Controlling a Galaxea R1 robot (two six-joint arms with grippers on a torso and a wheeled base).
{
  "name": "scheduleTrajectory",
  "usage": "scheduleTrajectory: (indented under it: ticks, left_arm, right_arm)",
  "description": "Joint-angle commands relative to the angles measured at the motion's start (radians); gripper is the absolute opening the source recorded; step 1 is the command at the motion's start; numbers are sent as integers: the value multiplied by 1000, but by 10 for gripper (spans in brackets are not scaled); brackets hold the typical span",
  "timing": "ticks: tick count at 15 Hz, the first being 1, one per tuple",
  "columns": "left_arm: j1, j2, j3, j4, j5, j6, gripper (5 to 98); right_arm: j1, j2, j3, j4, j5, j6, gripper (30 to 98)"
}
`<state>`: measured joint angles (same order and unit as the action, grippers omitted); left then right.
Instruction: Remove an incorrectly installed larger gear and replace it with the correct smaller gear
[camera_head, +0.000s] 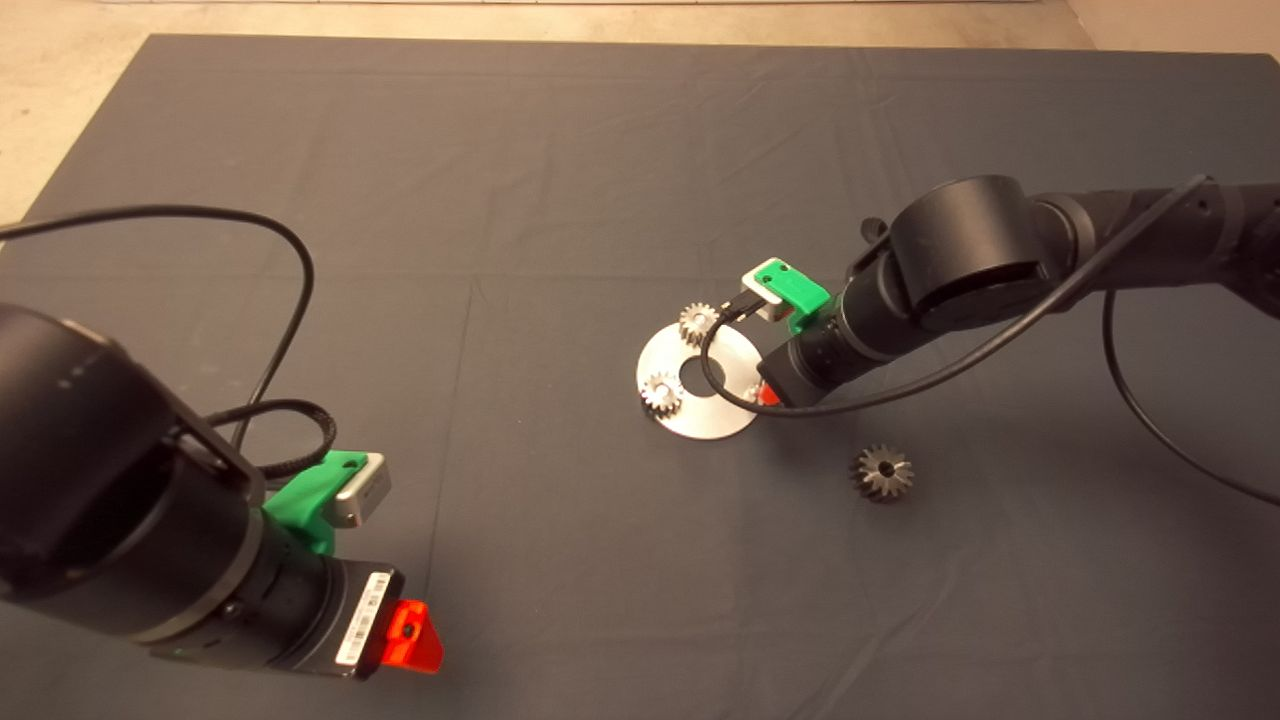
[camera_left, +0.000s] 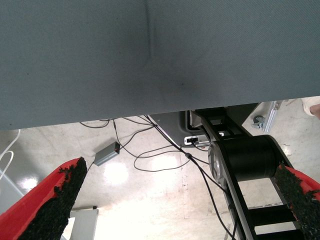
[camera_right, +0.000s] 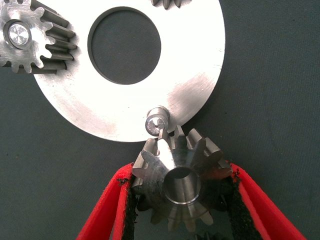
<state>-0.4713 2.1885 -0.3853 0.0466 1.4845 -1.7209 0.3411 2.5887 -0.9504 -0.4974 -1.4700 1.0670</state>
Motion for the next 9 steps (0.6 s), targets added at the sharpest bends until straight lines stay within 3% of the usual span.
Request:
scheduleTrajectory:
  ticks: [1, 2, 5, 9]
  left_arm:
    - [-7, -2, 14, -8, 3, -8, 976]
    - [-6, -2, 14, -8, 3, -8, 976]
    - [-7, -2, 14, -8, 3, -8, 976]
    - [-6, -2, 14, -7, 5, -8, 976]
  right_arm:
    - [24, 8, 1, -43, 5, 7, 396]
    - [24, 9, -5, -46, 5, 7, 396]
    - [22, 15, -10, -46, 48, 8, 396]
    - [-10, 36, -22, -70, 48, 7, 396]
